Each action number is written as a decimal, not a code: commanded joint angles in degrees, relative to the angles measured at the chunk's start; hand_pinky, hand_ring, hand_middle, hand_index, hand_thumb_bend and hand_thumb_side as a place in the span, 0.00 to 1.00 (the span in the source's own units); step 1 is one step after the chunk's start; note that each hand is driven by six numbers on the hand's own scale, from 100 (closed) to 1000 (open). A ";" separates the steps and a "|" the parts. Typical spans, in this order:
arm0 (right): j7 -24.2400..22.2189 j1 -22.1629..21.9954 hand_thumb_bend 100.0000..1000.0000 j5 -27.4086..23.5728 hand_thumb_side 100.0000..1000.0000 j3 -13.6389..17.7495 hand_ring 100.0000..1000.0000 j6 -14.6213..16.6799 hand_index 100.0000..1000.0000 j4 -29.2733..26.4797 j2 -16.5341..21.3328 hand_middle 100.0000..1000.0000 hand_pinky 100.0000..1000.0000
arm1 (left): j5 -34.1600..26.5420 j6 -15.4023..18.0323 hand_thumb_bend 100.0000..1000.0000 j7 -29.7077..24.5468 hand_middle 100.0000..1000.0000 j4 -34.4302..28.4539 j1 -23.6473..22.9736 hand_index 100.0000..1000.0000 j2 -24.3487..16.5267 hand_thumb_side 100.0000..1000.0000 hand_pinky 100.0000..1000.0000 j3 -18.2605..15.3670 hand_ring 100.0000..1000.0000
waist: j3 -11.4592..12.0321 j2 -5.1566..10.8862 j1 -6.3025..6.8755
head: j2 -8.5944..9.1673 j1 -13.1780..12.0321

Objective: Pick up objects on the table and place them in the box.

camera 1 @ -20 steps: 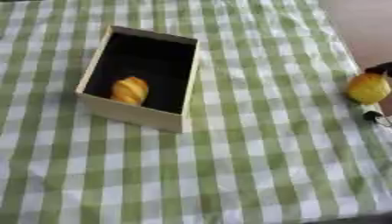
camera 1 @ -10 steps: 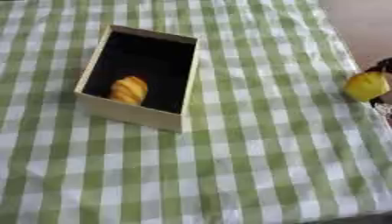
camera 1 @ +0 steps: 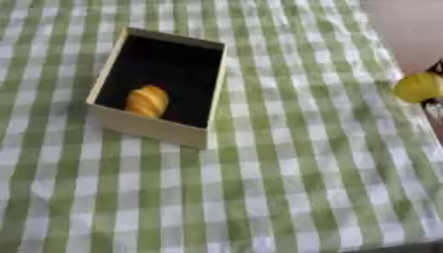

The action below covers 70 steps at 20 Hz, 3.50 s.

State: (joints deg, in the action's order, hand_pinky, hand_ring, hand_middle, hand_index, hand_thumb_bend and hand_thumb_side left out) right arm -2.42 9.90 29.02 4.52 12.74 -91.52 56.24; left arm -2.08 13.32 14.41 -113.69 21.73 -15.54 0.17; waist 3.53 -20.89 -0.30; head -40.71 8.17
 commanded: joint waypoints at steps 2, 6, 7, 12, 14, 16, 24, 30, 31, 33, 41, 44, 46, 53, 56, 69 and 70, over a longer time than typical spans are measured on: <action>2.43 3.16 0.00 -3.37 0.00 -0.19 0.68 -0.94 0.55 -11.80 2.85 0.43 0.80 | -0.37 0.12 0.14 -0.22 0.73 -0.90 0.81 0.81 -0.51 0.61 0.62 0.14 0.78 | 0.26 1.63 -0.46 | 0.34 0.13; -2.15 11.71 0.00 -4.89 0.00 -4.92 0.65 -1.60 0.55 -22.01 2.72 0.43 0.79 | -0.60 0.45 0.14 -0.54 0.73 -0.90 1.13 0.81 -0.82 0.60 0.63 0.44 0.78 | 1.29 2.28 -0.93 | 0.01 0.15; -3.74 14.52 0.00 -5.57 0.00 -6.43 0.65 -1.03 0.55 -22.55 2.13 0.43 0.79 | -0.66 0.54 0.15 -0.62 0.73 -0.90 1.20 0.81 -0.95 0.60 0.63 0.49 0.78 | 1.54 2.42 -1.05 | -0.03 0.11; -12.65 29.08 0.00 -10.61 0.00 -13.40 0.64 -0.30 0.55 -23.02 -5.71 0.43 0.79 | -0.57 1.42 0.16 -0.30 0.74 -0.90 1.41 0.81 -2.11 0.58 0.63 0.38 0.79 | 3.18 3.13 -1.78 | -0.13 0.92; -15.77 34.13 0.00 -11.47 0.00 -15.11 0.64 -1.35 0.55 -22.02 -10.89 0.43 0.79 | -0.51 1.85 0.16 0.32 0.74 -0.90 1.49 0.81 -2.44 0.57 0.63 0.13 0.79 | 3.75 3.30 -1.93 | -0.14 1.42; -18.05 38.32 0.00 -10.99 0.00 -16.32 0.64 -1.92 0.55 -20.03 -15.77 0.43 0.78 | -0.46 2.21 0.17 1.00 0.74 -0.90 1.53 0.81 -2.55 0.56 0.63 -0.11 0.79 | 4.25 3.44 -2.07 | -0.22 1.93; -19.72 46.55 0.00 1.51 0.00 -20.76 0.64 0.70 0.56 -5.53 -31.59 0.44 0.78 | -0.43 3.69 0.19 3.42 0.74 -0.90 2.21 0.81 -2.49 0.54 0.63 -0.67 0.78 | 5.98 3.53 -2.42 | -0.12 4.05; -17.44 47.67 0.00 11.67 0.00 -23.19 0.65 4.66 0.58 6.63 -38.05 0.46 0.78 | -0.42 4.21 0.19 3.31 0.73 -0.90 2.82 0.81 -2.09 0.54 0.63 -0.13 0.78 | 6.96 3.21 -2.65 | 0.22 4.72; -17.09 47.58 0.00 12.80 0.00 -23.44 0.66 5.28 0.58 7.88 -38.52 0.46 0.78 | -0.47 4.12 0.19 3.14 0.73 -0.90 2.81 0.81 -2.02 0.54 0.63 -0.06 0.78 | 7.00 3.17 -2.71 | 0.24 4.73; -16.74 47.14 0.00 14.90 0.01 -24.06 0.66 6.55 0.58 9.76 -39.13 0.46 0.78 | -0.56 3.93 0.19 2.80 0.73 -0.90 2.76 0.81 -1.88 0.55 0.63 0.04 0.78 | 7.01 3.09 -2.85 | 0.26 4.69; -15.82 45.28 0.00 21.53 0.09 -25.50 0.84 10.46 0.81 9.92 -39.51 0.73 0.80 | -0.60 3.44 0.18 2.12 0.73 -0.90 2.48 0.81 -1.82 0.56 0.63 0.06 0.78 | 6.53 3.05 -2.88 | -0.09 3.98; -17.57 45.11 0.00 24.38 0.31 -24.96 1.00 13.60 0.95 9.04 -39.32 0.90 0.91 | -0.64 3.34 0.18 1.96 0.73 -0.90 2.46 0.81 -1.76 0.56 0.63 0.08 0.78 | 6.40 3.06 -2.78 | -0.14 3.81; -17.96 44.99 0.00 25.22 0.46 -24.32 1.00 15.81 0.95 8.87 -39.29 0.90 0.91 | -0.69 3.25 0.18 1.85 0.73 -0.90 2.42 0.81 -1.71 0.56 0.63 0.10 0.78 | 6.32 3.05 -2.74 | -0.17 3.77; -17.61 44.60 0.00 20.65 0.11 -22.44 0.98 15.74 0.93 6.87 -38.93 0.87 0.89 | -0.81 3.06 0.18 1.64 0.73 -0.90 2.42 0.81 -1.54 0.56 0.63 0.11 0.78 | 6.04 3.03 -2.67 | -0.28 3.40; -16.41 44.18 0.00 12.54 0.00 -20.50 0.95 12.16 0.92 1.92 -36.97 0.84 0.89 | -0.71 2.99 0.18 1.76 0.73 -0.90 2.25 0.81 -1.58 0.56 0.63 0.00 0.78 | 5.66 3.17 -2.62 | -0.42 2.92; -3.48 26.41 0.00 -24.60 0.00 -3.27 0.84 1.39 0.84 -22.99 -10.42 0.75 0.85 | 0.64 2.89 0.17 2.76 0.73 -0.90 0.93 0.81 -2.69 0.56 0.63 -0.98 0.78 | 2.36 3.45 -1.60 | -0.65 -2.10; -1.68 23.87 0.00 -25.67 0.00 -1.82 0.83 2.87 0.84 -23.03 -9.07 0.75 0.85 | 0.76 2.93 0.17 2.88 0.73 -0.90 0.87 0.81 -2.78 0.56 0.63 -1.08 0.78 | 2.15 3.36 -1.48 | -0.61 -2.49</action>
State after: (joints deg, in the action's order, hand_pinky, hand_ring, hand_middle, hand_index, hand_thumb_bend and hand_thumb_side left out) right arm -6.13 33.43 5.26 0.43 14.64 -113.23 43.59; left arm -1.57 16.21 16.93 -113.69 22.21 -16.79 -0.28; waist 5.63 -18.62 -1.86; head -41.30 6.19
